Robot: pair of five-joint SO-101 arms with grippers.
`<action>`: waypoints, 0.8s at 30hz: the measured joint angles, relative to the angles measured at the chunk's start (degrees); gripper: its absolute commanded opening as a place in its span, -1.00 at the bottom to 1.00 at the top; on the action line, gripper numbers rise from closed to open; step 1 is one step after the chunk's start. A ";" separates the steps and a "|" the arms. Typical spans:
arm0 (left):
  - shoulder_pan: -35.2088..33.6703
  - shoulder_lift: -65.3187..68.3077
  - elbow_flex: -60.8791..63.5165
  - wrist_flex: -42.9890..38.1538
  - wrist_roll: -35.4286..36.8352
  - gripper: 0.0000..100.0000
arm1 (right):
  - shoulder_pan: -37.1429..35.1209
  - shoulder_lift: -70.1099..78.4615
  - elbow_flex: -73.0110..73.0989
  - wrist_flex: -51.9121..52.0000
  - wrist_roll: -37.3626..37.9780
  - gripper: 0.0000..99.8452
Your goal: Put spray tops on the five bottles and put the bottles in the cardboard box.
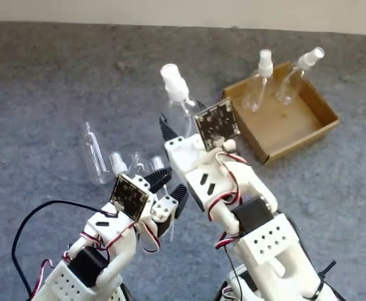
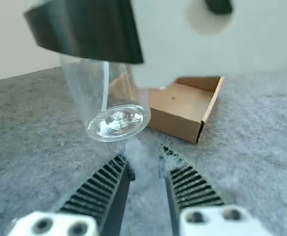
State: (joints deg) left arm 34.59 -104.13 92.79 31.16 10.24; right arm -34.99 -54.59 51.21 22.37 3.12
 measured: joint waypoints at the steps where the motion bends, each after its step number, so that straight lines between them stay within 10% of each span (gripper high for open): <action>1: 0.00 0.00 0.35 -0.79 0.00 -0.89 | -0.62 0.09 -0.44 0.00 0.00 -0.66; 24: -6.95 0.09 3.08 -12.13 0.00 -0.89 | -5.01 0.09 -1.05 2.81 0.09 -0.66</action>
State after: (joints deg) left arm 27.65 -104.04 95.87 19.03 10.24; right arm -40.00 -54.51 50.15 25.19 3.21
